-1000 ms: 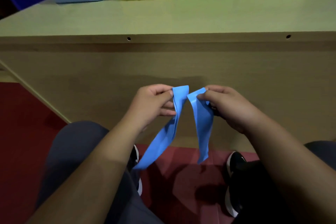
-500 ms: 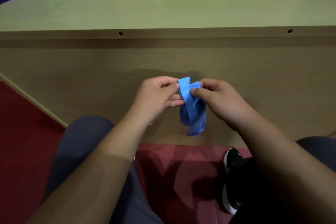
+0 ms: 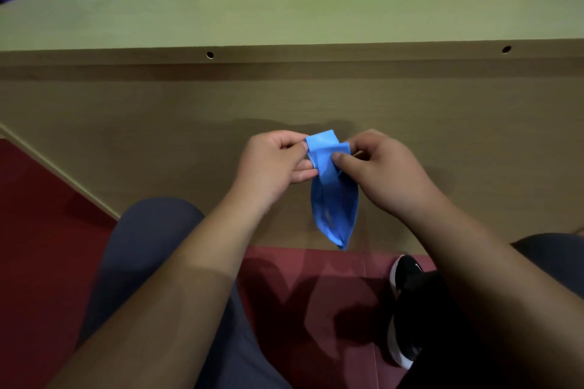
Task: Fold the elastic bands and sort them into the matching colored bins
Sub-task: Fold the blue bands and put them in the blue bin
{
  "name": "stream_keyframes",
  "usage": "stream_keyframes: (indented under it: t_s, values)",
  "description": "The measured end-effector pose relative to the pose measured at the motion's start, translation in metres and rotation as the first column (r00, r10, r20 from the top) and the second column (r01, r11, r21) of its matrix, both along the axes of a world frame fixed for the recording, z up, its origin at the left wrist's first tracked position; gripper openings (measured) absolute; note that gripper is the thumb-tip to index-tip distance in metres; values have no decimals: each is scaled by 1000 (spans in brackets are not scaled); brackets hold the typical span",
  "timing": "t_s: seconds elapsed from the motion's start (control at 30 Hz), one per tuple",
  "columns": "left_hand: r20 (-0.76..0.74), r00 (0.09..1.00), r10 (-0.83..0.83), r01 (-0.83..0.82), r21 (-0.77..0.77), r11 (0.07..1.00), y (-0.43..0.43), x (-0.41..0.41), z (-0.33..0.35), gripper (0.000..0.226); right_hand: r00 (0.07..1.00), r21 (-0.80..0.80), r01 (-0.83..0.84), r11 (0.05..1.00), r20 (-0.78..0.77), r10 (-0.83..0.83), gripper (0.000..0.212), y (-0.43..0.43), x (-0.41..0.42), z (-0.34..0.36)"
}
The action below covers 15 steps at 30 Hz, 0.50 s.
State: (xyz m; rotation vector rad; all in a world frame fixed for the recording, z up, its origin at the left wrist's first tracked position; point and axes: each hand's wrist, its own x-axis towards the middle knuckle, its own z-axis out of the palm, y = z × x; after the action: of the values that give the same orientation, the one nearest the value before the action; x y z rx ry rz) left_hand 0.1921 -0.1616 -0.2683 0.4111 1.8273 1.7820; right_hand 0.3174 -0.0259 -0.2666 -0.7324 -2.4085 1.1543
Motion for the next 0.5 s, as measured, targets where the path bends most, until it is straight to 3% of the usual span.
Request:
stream_keyframes:
  t_s: [0.13, 0.2, 0.3, 0.4, 0.5]
  values:
    - [-90, 995, 36, -39, -32, 999, 0, -3, -4, 18, 998, 4, -13, 1000, 59, 12, 16, -1, 2, 6]
    - [-280, 958, 56, -79, -74, 994, -2, -5, -8, 18, 994, -58, -53, 997, 89, 58, 19, 1, 5, 9]
    - [-682, 731, -39, -119, -184, 976, -6, -8, -15, 23, 985, -234, -129, 964, 78, 151, 24, 5, 8, 13]
    - [-730, 676, -99, -51, -180, 982, -6, -10, -17, 36, 980, -443, -192, 876, -32, 198, 22, 9, 10, 14]
    - [-786, 603, -138, -43, -205, 978, -8, -17, -20, 50, 979, -611, -196, 767, -167, 117, 11, 8, 9, 19]
